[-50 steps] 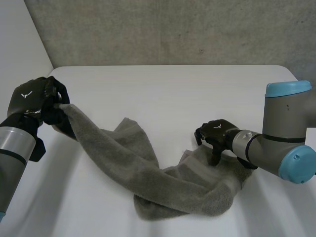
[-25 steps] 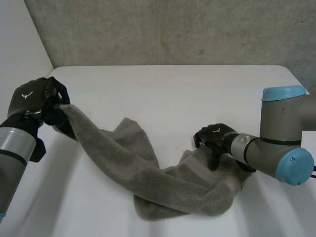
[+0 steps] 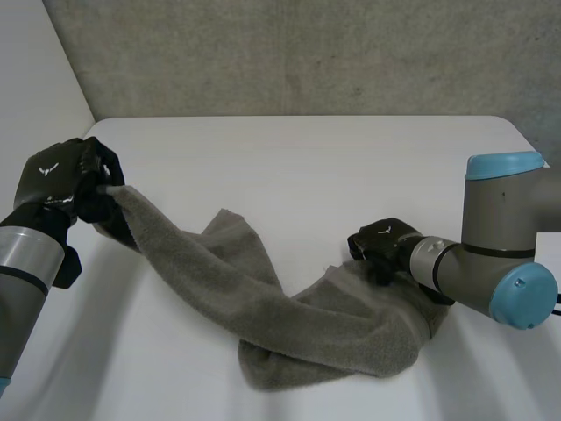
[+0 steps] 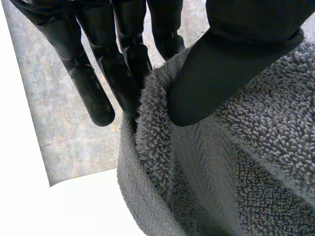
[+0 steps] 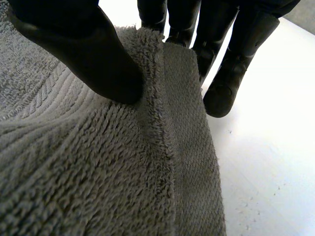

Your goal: Fold the towel.

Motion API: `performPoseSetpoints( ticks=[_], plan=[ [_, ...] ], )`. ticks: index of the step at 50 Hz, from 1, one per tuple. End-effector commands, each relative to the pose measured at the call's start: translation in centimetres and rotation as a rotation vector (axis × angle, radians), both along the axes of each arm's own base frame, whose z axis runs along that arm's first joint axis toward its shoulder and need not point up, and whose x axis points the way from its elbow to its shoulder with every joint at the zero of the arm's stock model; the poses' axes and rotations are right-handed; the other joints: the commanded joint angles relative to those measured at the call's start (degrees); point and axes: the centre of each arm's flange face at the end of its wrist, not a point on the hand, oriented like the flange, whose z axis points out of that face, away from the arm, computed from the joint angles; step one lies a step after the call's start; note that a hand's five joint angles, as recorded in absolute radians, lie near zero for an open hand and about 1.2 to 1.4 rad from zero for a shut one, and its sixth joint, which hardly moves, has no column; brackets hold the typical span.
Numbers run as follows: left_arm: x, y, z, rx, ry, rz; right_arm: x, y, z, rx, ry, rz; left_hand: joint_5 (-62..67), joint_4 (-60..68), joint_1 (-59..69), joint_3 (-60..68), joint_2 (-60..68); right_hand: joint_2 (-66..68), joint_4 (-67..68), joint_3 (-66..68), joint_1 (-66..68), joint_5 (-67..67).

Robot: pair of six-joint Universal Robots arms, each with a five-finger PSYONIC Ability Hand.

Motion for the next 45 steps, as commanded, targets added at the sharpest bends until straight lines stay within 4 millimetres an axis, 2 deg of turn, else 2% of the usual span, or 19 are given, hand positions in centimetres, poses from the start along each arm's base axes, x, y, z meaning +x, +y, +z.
performPoseSetpoints(
  ticks=[1,8,10,11,13,14,15,16,18,19,21,25,30,32,35,37,38,41,45],
  plan=[
    [0.0,-0.1,0.0,-0.002,-0.002,0.000,0.1,-0.3,1.1,-0.034,-0.012,-0.001,11.32,10.14,11.84,10.23,10.26,5.45,3.89,4.48,5.36,4.31],
    [-0.6,-2.4,1.8,-0.074,0.006,-0.006,0.7,-2.6,5.8,-0.206,-0.058,-0.016,11.32,10.14,11.84,10.23,10.26,5.45,3.89,4.48,5.36,4.31],
    [-1.1,-5.2,4.5,-0.157,0.020,-0.007,1.3,-4.7,11.4,-0.396,-0.125,-0.038,11.32,10.14,11.84,10.23,10.26,5.45,3.89,4.48,5.36,4.31],
    [-1.1,-5.2,4.5,-0.157,0.020,-0.007,1.3,-4.7,11.4,-0.397,-0.125,-0.038,11.32,10.14,11.84,10.23,10.26,5.45,3.89,4.48,5.36,4.31],
    [-1.6,-7.7,9.2,-0.294,0.048,-0.001,1.8,-6.0,18.8,-0.641,-0.254,-0.056,11.32,10.14,11.84,10.23,10.26,5.45,3.89,4.48,5.36,4.31],
    [-1.6,-7.7,9.2,-0.295,0.048,-0.001,1.8,-6.0,18.8,-0.642,-0.255,-0.056,11.32,10.14,11.84,10.23,10.26,5.45,3.89,4.48,5.36,4.31],
    [-1.7,-8.5,12.1,-0.378,0.066,0.006,1.8,-6.2,22.2,-0.763,-0.342,-0.066,11.32,10.14,11.84,10.23,10.26,5.45,3.89,4.48,5.36,4.31],
    [-1.7,-8.5,12.1,-0.379,0.066,0.006,1.8,-6.2,22.2,-0.764,-0.343,-0.066,11.32,10.14,11.84,10.23,10.26,5.45,3.89,4.48,5.36,4.31],
    [-1.7,-9.4,16.9,-0.522,0.101,0.023,1.0,-6.1,27.7,-0.941,-0.535,-0.101,11.32,10.14,11.84,10.23,10.26,5.45,3.89,4.48,5.36,4.31],
    [-1.7,-9.4,17.0,-0.522,0.101,0.023,1.0,-6.1,27.7,-0.941,-0.536,-0.102,11.32,10.14,11.84,10.23,10.26,5.45,3.89,4.48,5.36,4.31],
    [-1.3,-9.9,20.0,-0.610,0.138,0.070,0.2,-5.2,30.5,-0.995,-0.661,-0.118,11.32,10.14,11.84,10.23,10.26,5.45,3.89,4.48,5.36,4.31],
    [-0.9,-10.6,20.3,-0.612,0.160,0.113,0.0,-5.4,29.0,-0.914,-0.671,-0.134,11.32,10.14,11.84,10.23,10.26,5.45,3.89,4.48,5.36,4.31],
    [-1.0,-11.5,16.3,-0.477,0.131,0.127,-0.1,-5.7,24.2,-0.771,-0.575,-0.139,11.32,10.14,11.84,10.23,10.26,5.45,3.89,4.48,5.36,4.31],
    [-1.0,-11.4,11.4,-0.339,0.092,0.122,0.0,-5.6,20.0,-0.678,-0.495,-0.110,11.32,10.14,11.84,10.23,10.26,5.45,3.89,4.48,5.36,4.31],
    [-1.0,-11.1,8.8,-0.267,0.071,0.119,0.2,-5.3,17.4,-0.626,-0.448,-0.085,11.32,10.14,11.84,10.23,10.26,5.45,3.89,4.48,5.36,4.31],
    [-1.1,-10.2,3.9,-0.148,0.036,0.093,0.4,-4.7,12.2,-0.527,-0.354,-0.033,11.32,10.14,11.84,10.23,10.26,5.45,3.89,4.48,5.36,4.31],
    [-1.1,-10.2,3.9,-0.147,0.036,0.093,0.4,-4.7,12.1,-0.526,-0.353,-0.033,11.32,10.14,11.84,10.23,10.26,5.45,3.89,4.48,5.36,4.31],
    [-1.3,-8.6,-3.5,0.011,-0.007,0.038,0.2,-3.2,5.0,-0.400,-0.207,0.018,11.32,10.14,11.84,10.23,10.26,5.45,3.89,4.48,5.36,4.31],
    [-1.2,-7.4,-7.0,0.102,-0.029,0.021,-0.2,-2.2,1.6,-0.337,-0.123,0.039,11.32,10.14,11.84,10.23,10.26,1.97,0.41,1.01,1.89,0.84]
  ],
)
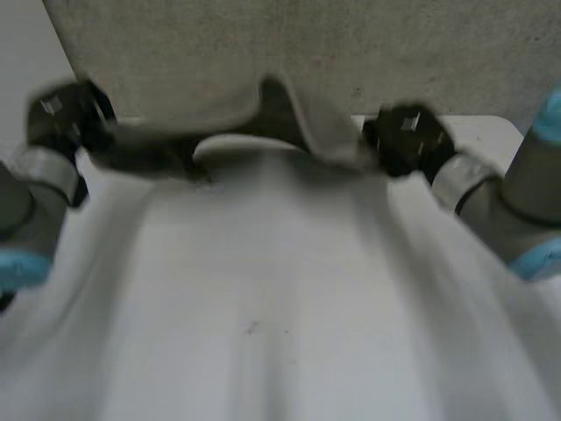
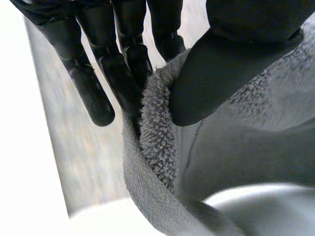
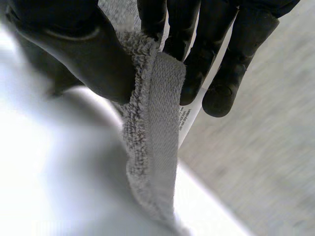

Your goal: Fold the towel.

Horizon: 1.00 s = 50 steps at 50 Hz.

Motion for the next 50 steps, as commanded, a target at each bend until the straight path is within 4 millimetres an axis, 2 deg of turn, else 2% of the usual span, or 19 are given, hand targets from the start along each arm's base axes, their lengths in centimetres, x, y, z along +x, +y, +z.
performPoseSetpoints(
  ticks=[1,2,6,8,9,11,17,25,32,45,50],
  plan=[
    [0.1,2.9,-8.7,0.214,-0.058,-0.052,-0.7,2.5,-8.2,0.141,0.208,0.038,11.32,10.12,11.83,10.21,10.23,-1.46,-2.68,-2.74,-1.22,-1.98],
    [0.1,3.4,-9.3,0.234,-0.084,-0.053,-0.9,2.9,-8.8,0.155,0.232,0.038,11.32,10.12,11.83,10.21,10.23,-4.48,-5.71,-5.76,-4.24,-5.01],
    [0.6,3.9,-9.6,0.240,-0.141,-0.045,-1.5,3.5,-8.7,0.165,0.249,0.031,11.32,10.12,11.83,10.21,10.23,-13.60,-14.82,-14.88,-13.36,-14.12],
    [0.8,4.0,-9.1,0.222,-0.172,-0.039,-2.5,3.6,-7.1,0.145,0.236,0.003,11.32,10.12,11.83,10.21,10.23,-29.82,-31.04,-31.10,-29.58,-30.34],
    [1.2,4.0,-8.5,0.203,-0.185,-0.029,-2.5,3.6,-7.1,0.145,0.236,0.003,11.32,10.12,11.83,10.21,10.23,-29.91,-31.14,-31.19,-29.67,-30.44],
    [1.4,4.1,-8.0,0.186,-0.189,-0.022,-3.0,4.1,-6.3,0.134,0.231,-0.016,11.32,10.12,11.83,10.21,10.23,-42.48,-43.71,-43.77,-42.25,-43.01],
    [1.5,4.4,-7.4,0.167,-0.184,-0.018,-3.5,5.0,-6.5,0.176,0.203,-0.054,11.32,10.12,11.83,10.21,10.23,-45.05,-46.28,-46.33,-44.81,-45.58],
    [1.5,4.5,-7.6,0.175,-0.184,-0.019,-3.3,5.6,-7.9,0.212,0.200,-0.040,11.32,10.12,11.83,10.21,10.23,-46.56,-47.79,-47.84,-46.32,-47.09],
    [1.5,4.5,-7.6,0.175,-0.184,-0.017,-3.1,5.8,-8.3,0.220,0.210,-0.027,11.32,10.12,11.83,10.21,10.23,-48.24,-49.47,-49.52,-48.00,-48.77],
    [1.6,4.4,-7.6,0.174,-0.183,-0.016,-3.2,6.9,-9.1,0.233,0.204,-0.026,11.32,10.12,11.83,10.21,10.23,-44.38,-45.61,-45.66,-44.14,-44.90],
    [1.6,4.4,-7.6,0.174,-0.183,-0.014,-1.6,8.0,-9.3,0.194,0.190,0.017,11.32,10.12,11.83,10.21,10.23,-43.54,-44.77,-44.82,-43.30,-44.06]
  ],
)
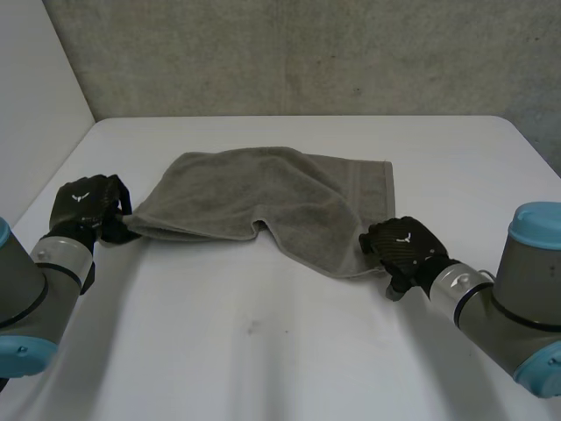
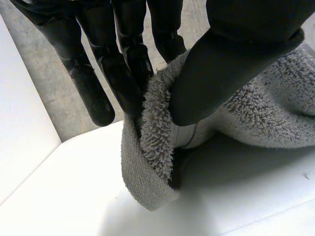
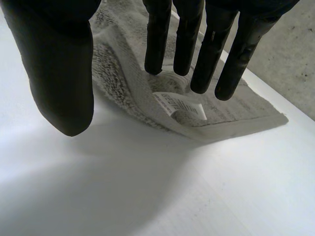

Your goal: Fold the towel.

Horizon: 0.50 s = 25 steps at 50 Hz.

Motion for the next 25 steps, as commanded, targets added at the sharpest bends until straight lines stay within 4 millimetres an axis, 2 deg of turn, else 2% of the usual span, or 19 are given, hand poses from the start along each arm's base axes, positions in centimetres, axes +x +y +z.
performPoseSetpoints(
  ticks=[1,9,10,11,12,13,14,15,17,19,20,21,22,24,25],
  plan=[
    [0.1,-0.1,0.0,0.000,-0.002,0.002,1.5,1.1,-0.3,-0.037,-0.019,0.041,11.32,10.12,11.84,10.20,10.23,1.17,1.41,1.55,1.20,0.98],
    [0.1,0.0,-0.4,0.010,-0.006,0.000,1.9,0.6,-0.7,-0.058,-0.010,0.020,11.32,10.12,11.84,10.20,10.23,8.06,8.31,8.44,8.10,7.88],
    [0.1,0.0,-0.4,0.011,-0.007,0.000,2.0,0.4,-0.8,-0.067,-0.008,0.009,11.32,10.12,11.84,10.20,10.23,14.23,14.47,14.61,14.26,14.04],
    [0.1,0.0,-0.5,0.012,-0.009,0.000,2.0,0.1,-0.9,-0.074,-0.005,-0.001,11.32,10.12,11.84,10.20,10.23,26.11,26.35,26.49,26.15,25.93],
    [0.1,0.0,-0.5,0.012,-0.009,0.000,2.0,0.1,-0.9,-0.074,-0.004,-0.001,11.32,10.12,11.84,10.20,10.23,26.23,26.47,26.61,26.27,26.05],
    [0.1,0.0,-0.6,0.015,-0.010,0.000,2.0,-0.2,-1.0,-0.083,-0.002,-0.017,9.68,8.48,10.19,8.56,8.59,42.55,42.79,42.93,42.59,42.37],
    [0.1,0.0,-0.6,0.015,-0.010,0.000,2.0,-0.3,-1.0,-0.083,-0.002,-0.017,9.66,8.47,10.18,8.54,8.57,42.71,42.96,43.09,42.75,42.53],
    [0.0,0.0,-0.7,0.018,-0.010,-0.002,1.9,-0.7,-0.7,-0.098,0.000,-0.040,7.50,6.30,8.01,6.38,6.41,49.48,49.73,49.86,49.52,49.30],
    [0.0,0.0,-0.8,0.020,-0.011,-0.006,1.7,-1.1,-0.3,-0.115,0.005,-0.069,4.28,3.08,4.79,3.16,3.19,49.55,49.80,49.93,49.59,49.37],
    [-0.2,0.0,-1.0,0.018,-0.008,-0.031,1.0,-1.7,0.9,-0.152,0.011,-0.131,-5.26,-6.45,-4.74,-6.38,-6.35,49.55,49.80,49.93,49.59,49.37],
    [-0.2,0.0,-1.0,0.018,-0.008,-0.031,1.0,-1.7,0.9,-0.153,0.011,-0.131,-5.31,-6.51,-4.79,-6.43,-6.40,49.55,49.80,49.93,49.59,49.37],
    [-0.4,0.1,-1.1,0.018,-0.008,-0.049,0.8,-1.7,1.9,-0.174,0.002,-0.144,-13.14,-14.33,-12.62,-14.25,-14.23,49.55,49.80,49.93,49.59,49.37],
    [-0.4,0.1,-1.1,0.018,-0.008,-0.049,0.8,-1.7,1.9,-0.174,0.002,-0.144,-13.21,-14.41,-12.70,-14.33,-14.31,49.55,49.80,49.93,49.59,49.37],
    [-0.8,0.3,-1.5,0.021,-0.004,-0.095,0.4,-1.7,3.0,-0.198,-0.007,-0.159,-23.78,-24.97,-23.26,-24.90,-24.87,49.55,49.80,49.93,49.59,49.37],
    [-0.8,0.3,-1.5,0.021,-0.004,-0.095,0.4,-1.7,3.0,-0.199,-0.007,-0.159,-23.81,-25.01,-23.30,-24.93,-24.90,49.55,49.80,49.93,49.59,49.37]
  ],
)
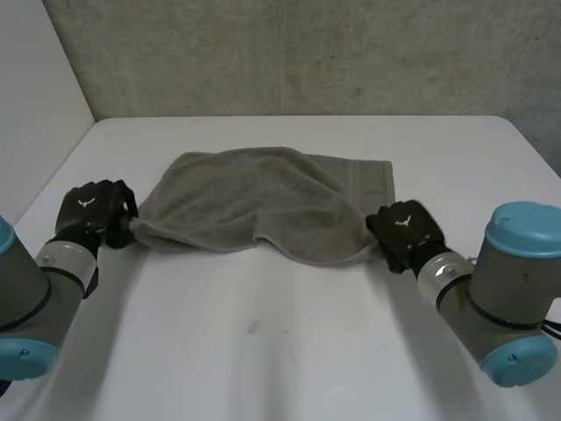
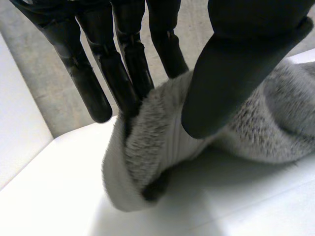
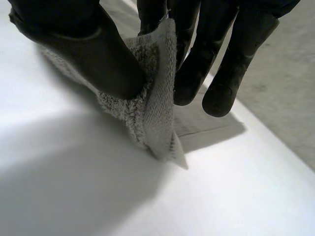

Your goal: Fold the towel.

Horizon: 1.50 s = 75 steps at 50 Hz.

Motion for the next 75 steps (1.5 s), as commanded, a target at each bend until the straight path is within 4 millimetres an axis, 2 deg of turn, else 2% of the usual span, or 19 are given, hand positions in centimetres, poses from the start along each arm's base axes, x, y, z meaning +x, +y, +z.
performPoseSetpoints(
  ticks=[1,7,22,30,34,39,46,49,51,52,54,56,57,59,62,68,70,73,75],
  plan=[
    [-0.8,0.3,-0.8,-0.001,0.004,-0.092,-1.4,-0.6,2.5,-0.055,-0.012,-0.070,-7.99,-7.32,-7.47,-7.46,-7.32,3.73,3.42,4.00,3.90,3.25],
    [-1.4,0.4,-1.5,-0.024,-0.082,-0.166,-3.0,-1.3,2.5,-0.044,-0.005,-0.122,-8.16,-7.50,-7.65,-7.63,-7.50,3.73,3.42,4.00,3.90,3.25],
    [-1.3,1.3,-2.4,-0.058,-0.288,-0.198,-4.0,-2.2,3.8,-0.082,-0.014,-0.154,-5.98,-5.31,-5.46,-5.44,-5.31,3.73,3.42,4.00,3.90,3.25],
    [-1.2,1.5,-2.2,-0.063,-0.293,-0.198,-5.4,-3.1,4.3,-0.079,-0.011,-0.201,7.48,8.15,7.99,8.01,8.15,3.73,3.42,4.00,3.90,3.25],
    [-1.2,1.6,-1.8,-0.072,-0.293,-0.197,-5.8,-3.4,4.6,-0.073,-0.004,-0.212,27.72,28.38,28.23,28.25,28.38,3.73,3.42,4.00,3.90,3.25],
    [-1.1,2.2,-1.0,-0.092,-0.292,-0.194,-6.8,-3.9,5.2,-0.048,0.013,-0.239,27.81,28.48,28.33,28.34,28.48,3.73,3.42,4.00,3.90,3.25],
    [-0.9,4.1,0.3,-0.110,-0.290,-0.192,-7.9,-1.7,6.4,0.104,0.158,-0.192,27.81,28.48,28.33,28.34,28.48,3.73,3.42,4.00,3.90,3.25],
    [-0.4,5.2,1.9,-0.148,-0.289,-0.174,-9.2,-0.6,7.2,0.148,0.252,-0.155,27.81,28.48,28.33,28.34,28.48,3.73,3.42,4.00,3.90,3.25],
    [0.2,6.4,4.3,-0.217,-0.288,-0.157,-11.2,0.2,9.9,0.104,0.313,-0.178,27.81,28.48,28.33,28.34,28.48,3.73,3.42,4.00,3.90,3.25],
    [0.2,6.4,4.3,-0.217,-0.288,-0.157,-11.2,0.2,9.9,0.103,0.313,-0.179,27.81,28.48,28.33,28.34,28.48,3.73,3.42,4.00,3.90,3.25],
    [0.4,7.0,5.5,-0.246,-0.285,-0.159,-12.1,1.4,13.2,0.033,0.328,-0.190,27.81,28.48,28.33,28.34,28.48,3.73,3.42,4.00,3.90,3.25],
    [0.8,8.0,7.8,-0.292,-0.282,-0.166,-12.5,1.7,14.9,-0.015,0.316,-0.200,27.81,28.48,28.33,28.34,28.48,3.73,3.42,4.00,3.90,3.25],
    [0.8,8.0,7.8,-0.292,-0.282,-0.166,-12.5,1.7,14.9,-0.015,0.316,-0.200,27.81,28.48,28.33,28.34,28.48,3.73,3.42,4.00,3.90,3.25],
    [1.2,8.9,10.0,-0.338,-0.279,-0.166,-13.5,1.8,17.7,-0.092,0.288,-0.223,27.81,28.48,28.33,28.34,28.48,3.73,3.42,4.00,3.90,3.25],
    [1.2,9.2,11.2,-0.355,-0.268,-0.172,-13.5,1.9,18.9,-0.122,0.253,-0.198,27.81,28.48,28.33,28.34,28.48,3.73,3.42,4.00,3.90,3.25],
    [1.0,9.1,10.9,-0.332,-0.251,-0.192,-13.3,2.2,17.9,-0.056,0.245,-0.163,27.81,28.48,28.33,28.34,28.48,3.73,3.42,4.00,3.90,3.25],
    [0.9,8.0,9.1,-0.250,-0.238,-0.206,-13.3,1.1,15.2,0.049,0.258,-0.141,27.81,28.48,28.33,28.34,28.48,3.73,3.42,4.00,3.90,3.25],
    [0.6,7.0,7.9,-0.205,-0.232,-0.219,-13.1,0.4,13.6,0.104,0.280,-0.119,27.81,28.48,28.33,28.34,28.48,3.73,3.42,4.00,3.90,3.25],
    [-0.4,5.2,5.8,-0.130,-0.229,-0.264,-12.5,-0.8,11.4,0.160,0.350,-0.082,27.81,28.48,28.33,28.34,28.48,3.73,3.42,4.00,3.90,3.25]
  ],
)
